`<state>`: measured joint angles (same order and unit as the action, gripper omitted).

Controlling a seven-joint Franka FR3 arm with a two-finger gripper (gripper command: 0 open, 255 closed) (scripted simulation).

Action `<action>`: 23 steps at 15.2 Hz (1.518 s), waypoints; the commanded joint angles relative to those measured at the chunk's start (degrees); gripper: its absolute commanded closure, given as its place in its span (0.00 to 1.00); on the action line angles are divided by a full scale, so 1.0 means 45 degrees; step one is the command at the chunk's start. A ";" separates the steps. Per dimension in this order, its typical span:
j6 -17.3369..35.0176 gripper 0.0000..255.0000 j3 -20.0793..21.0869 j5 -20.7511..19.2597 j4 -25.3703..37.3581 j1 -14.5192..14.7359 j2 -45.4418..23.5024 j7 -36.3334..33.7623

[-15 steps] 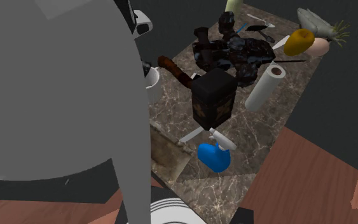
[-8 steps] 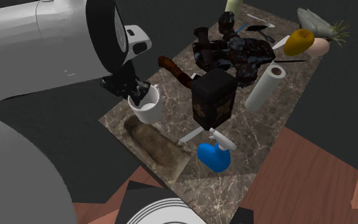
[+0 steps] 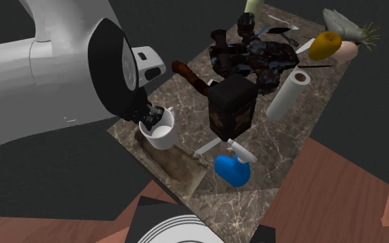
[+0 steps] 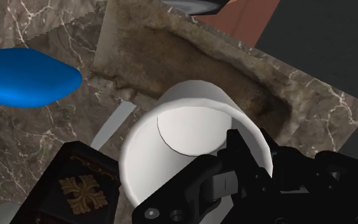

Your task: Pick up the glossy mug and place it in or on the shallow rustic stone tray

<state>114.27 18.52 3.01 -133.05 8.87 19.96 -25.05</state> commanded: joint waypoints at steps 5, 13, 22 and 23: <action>0.1074 1.00 0.0114 -0.0054 -0.0731 -0.0008 -0.0347 -0.0114; 0.2463 1.00 0.0269 -0.0189 -0.1550 -0.0043 -0.0939 -0.0303; 0.2462 0.00 0.0270 -0.0190 -0.1547 -0.0043 -0.0942 -0.0305; 0.2462 0.00 0.0271 -0.0190 -0.1546 -0.0043 -0.0942 -0.0305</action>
<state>125.35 19.74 2.15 -140.01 8.68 15.72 -26.42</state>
